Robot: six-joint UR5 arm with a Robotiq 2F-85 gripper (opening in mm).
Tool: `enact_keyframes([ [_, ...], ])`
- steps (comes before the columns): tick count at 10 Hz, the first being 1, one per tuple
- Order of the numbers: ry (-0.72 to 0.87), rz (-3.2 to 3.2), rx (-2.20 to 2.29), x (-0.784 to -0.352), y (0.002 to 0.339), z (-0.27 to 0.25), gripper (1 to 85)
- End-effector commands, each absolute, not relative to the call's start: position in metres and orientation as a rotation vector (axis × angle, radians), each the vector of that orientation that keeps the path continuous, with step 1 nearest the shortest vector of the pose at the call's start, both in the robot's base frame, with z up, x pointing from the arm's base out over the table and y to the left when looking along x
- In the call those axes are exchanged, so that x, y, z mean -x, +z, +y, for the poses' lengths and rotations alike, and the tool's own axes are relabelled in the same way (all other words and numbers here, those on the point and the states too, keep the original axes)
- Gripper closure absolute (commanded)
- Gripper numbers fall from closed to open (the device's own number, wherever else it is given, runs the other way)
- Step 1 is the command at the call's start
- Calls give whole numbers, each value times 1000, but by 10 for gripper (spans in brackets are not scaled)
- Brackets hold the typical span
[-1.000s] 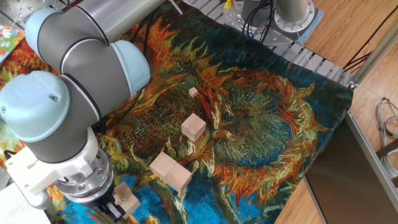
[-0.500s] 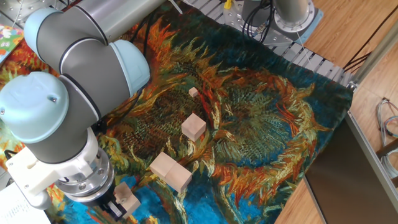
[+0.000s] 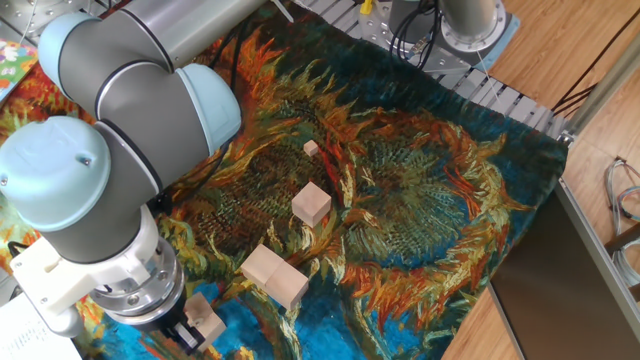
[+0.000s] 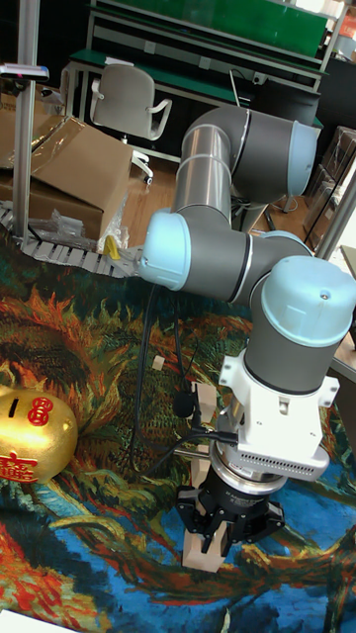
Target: Drop coins into a piggy bank
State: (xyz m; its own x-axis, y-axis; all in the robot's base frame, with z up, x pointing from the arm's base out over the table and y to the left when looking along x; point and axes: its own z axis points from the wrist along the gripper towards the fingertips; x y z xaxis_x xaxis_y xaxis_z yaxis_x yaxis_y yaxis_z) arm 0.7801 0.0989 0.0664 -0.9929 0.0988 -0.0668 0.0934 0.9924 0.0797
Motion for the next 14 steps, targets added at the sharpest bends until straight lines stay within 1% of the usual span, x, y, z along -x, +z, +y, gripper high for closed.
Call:
enact_keyframes([
  [1, 136, 3065, -151, -780, 68, 101, 587],
  [14, 134, 3070, -156, -778, 64, 102, 593],
])
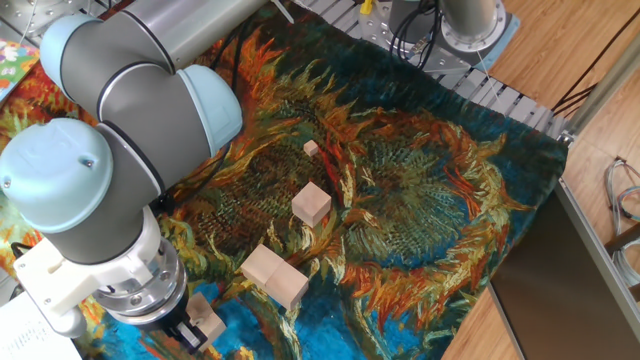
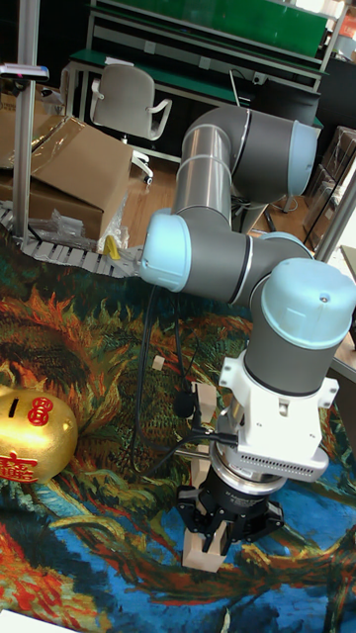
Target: Drop coins into a piggy bank
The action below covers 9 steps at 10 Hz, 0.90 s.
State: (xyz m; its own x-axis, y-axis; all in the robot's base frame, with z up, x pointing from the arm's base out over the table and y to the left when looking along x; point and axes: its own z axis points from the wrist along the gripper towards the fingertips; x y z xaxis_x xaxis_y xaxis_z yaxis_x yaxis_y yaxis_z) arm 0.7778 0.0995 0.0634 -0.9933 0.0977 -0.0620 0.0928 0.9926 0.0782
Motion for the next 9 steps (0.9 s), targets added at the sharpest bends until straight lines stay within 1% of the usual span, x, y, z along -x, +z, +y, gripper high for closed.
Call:
enact_keyframes([
  [1, 136, 3069, -158, -777, 65, 102, 593],
  [9, 139, 3069, -158, -776, 64, 103, 600],
])
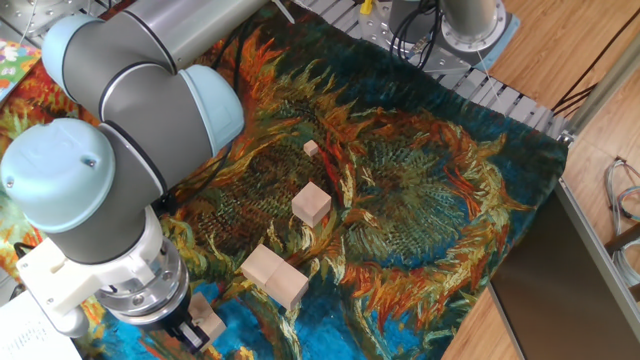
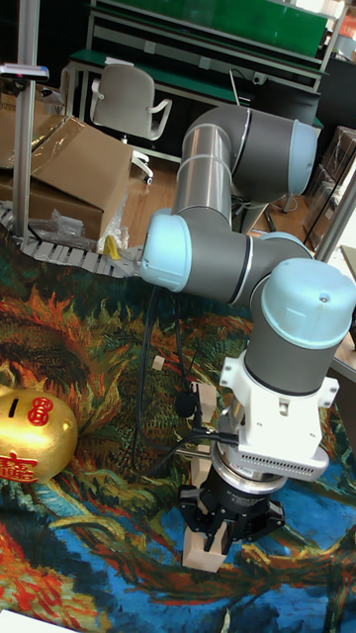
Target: Drop coins into a piggy bank
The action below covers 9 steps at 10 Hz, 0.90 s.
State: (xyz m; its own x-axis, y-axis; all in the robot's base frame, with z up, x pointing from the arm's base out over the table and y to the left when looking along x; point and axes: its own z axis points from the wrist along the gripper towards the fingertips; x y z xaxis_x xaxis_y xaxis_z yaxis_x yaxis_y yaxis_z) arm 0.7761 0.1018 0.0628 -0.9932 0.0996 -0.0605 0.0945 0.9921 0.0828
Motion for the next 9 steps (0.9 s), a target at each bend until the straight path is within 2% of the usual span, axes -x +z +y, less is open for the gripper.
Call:
enact_keyframes([
  [1, 139, 3069, -156, -776, 64, 102, 600],
  [9, 134, 3072, -160, -774, 62, 103, 603],
])
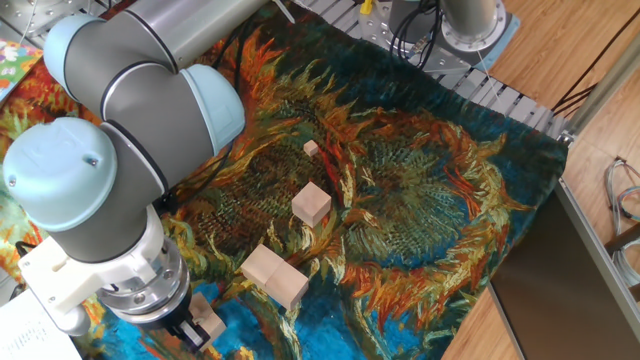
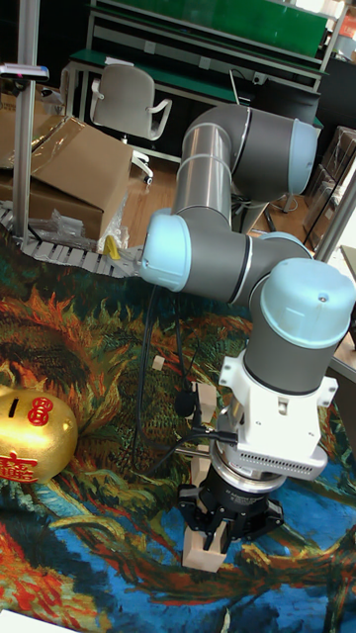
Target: Drop coins into a piggy bank
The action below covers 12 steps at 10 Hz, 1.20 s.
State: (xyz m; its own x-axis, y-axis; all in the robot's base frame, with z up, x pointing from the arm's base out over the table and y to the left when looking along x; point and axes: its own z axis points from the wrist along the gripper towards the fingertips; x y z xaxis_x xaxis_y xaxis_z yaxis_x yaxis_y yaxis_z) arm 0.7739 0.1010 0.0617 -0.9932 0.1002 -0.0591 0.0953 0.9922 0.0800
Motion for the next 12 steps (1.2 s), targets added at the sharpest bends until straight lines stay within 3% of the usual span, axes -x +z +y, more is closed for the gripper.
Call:
enact_keyframes([
  [1, 129, 3072, -160, -774, 62, 103, 603],
  [10, 155, 3082, -144, -770, 60, 110, 613],
  [11, 181, 3075, -152, -771, 61, 114, 637],
  [12, 160, 3072, -156, -771, 62, 112, 837],
])
